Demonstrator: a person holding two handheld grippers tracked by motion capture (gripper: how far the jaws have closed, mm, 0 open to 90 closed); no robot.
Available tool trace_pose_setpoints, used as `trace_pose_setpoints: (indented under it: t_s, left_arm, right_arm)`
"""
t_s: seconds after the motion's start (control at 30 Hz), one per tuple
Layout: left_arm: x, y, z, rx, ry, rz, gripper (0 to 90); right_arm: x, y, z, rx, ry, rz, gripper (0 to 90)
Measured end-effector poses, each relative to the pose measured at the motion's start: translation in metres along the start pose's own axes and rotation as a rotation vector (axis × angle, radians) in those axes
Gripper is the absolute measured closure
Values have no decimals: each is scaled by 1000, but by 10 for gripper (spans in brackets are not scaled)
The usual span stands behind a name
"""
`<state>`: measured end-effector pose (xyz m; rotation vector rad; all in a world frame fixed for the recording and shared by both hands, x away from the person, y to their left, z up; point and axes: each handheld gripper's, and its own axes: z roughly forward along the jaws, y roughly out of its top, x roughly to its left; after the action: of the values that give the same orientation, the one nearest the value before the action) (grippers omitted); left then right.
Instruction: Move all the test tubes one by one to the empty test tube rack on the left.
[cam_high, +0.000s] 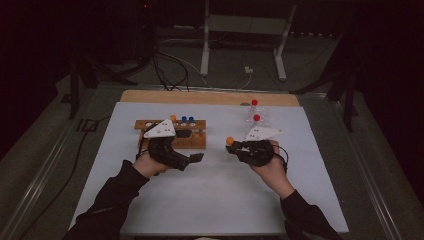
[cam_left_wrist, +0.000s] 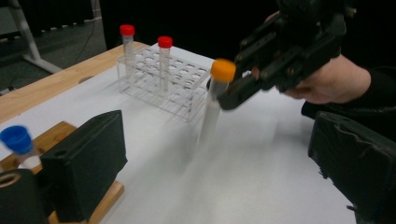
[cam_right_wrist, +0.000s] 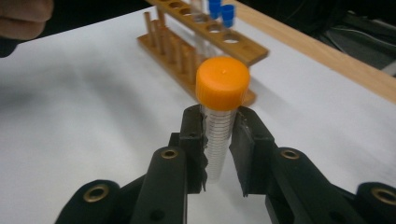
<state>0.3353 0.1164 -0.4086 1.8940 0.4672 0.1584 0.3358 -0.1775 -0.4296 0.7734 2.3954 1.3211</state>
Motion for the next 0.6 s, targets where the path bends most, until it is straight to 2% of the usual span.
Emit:
trace_pose_setpoints:
  t_s: [0.17, 0.33, 0.4, 0.6]
  left_arm:
    - [-4, 3, 9, -1, -16, 4, 75]
    - [-9, 4, 16, -5, -34, 17, 165]
    - [-10, 5, 18, -6, -44, 17, 173]
    - [-14, 4, 24, -4, -42, 32, 307]
  right_arm:
    - [9, -1, 6, 8, 27, -12, 743]
    - [15, 0, 8, 10, 46, -19, 743]
    - [17, 0, 9, 11, 53, -23, 743]
    - [23, 1, 11, 13, 69, -31, 743]
